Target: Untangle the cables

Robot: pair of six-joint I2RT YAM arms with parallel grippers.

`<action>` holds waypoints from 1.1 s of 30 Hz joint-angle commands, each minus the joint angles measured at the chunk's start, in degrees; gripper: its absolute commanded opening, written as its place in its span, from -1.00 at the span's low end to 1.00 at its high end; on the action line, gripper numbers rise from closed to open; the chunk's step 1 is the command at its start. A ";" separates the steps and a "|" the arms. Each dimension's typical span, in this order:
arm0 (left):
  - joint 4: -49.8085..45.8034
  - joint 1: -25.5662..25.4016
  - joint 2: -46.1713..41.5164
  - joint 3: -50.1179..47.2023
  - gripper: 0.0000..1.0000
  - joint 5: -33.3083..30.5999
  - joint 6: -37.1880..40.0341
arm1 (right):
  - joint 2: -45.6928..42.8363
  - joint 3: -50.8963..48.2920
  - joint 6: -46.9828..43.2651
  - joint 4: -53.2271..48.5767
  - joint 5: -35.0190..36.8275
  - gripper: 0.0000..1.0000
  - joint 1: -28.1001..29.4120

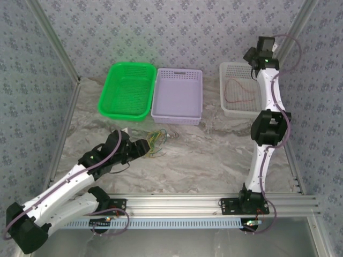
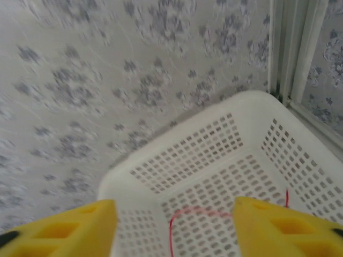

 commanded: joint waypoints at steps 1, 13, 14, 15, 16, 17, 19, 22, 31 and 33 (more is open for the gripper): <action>2.41 0.98 0.13 -0.26 0.25 2.27 1.05 | -1.54 2.46 -0.86 -7.48 0.64 0.35 0.56; -5.00 10.20 1.45 -0.41 0.25 4.63 0.58 | -40.66 -41.28 -4.30 9.79 -2.55 0.25 12.75; -5.74 11.87 1.64 -0.58 0.24 5.39 0.93 | -45.06 -47.66 -3.99 11.78 -3.06 0.23 15.83; -6.33 13.29 1.78 -0.69 0.23 6.01 1.49 | -48.99 -53.28 -3.81 13.39 -3.65 0.22 19.57; -6.67 14.32 1.93 -0.85 0.23 6.36 2.13 | -51.80 -57.46 -3.38 13.74 -3.61 0.22 23.17; -7.30 15.40 2.26 -0.95 0.21 6.67 2.61 | -54.46 -61.72 -1.98 13.92 -3.13 0.21 27.74; -7.31 16.47 3.05 -1.37 0.20 7.41 3.49 | -56.90 -69.21 1.45 14.06 -2.83 0.21 36.46; -5.00 16.54 5.24 -2.70 0.13 8.45 4.13 | -55.77 -77.26 9.36 16.13 -1.89 0.17 48.42; 5.40 12.44 18.17 -0.57 0.21 9.94 6.51 | -37.93 -76.77 20.85 23.89 -7.36 0.11 57.03; 5.30 10.34 22.19 2.57 0.26 7.89 7.79 | -33.96 -74.97 23.47 25.39 -8.34 0.10 56.60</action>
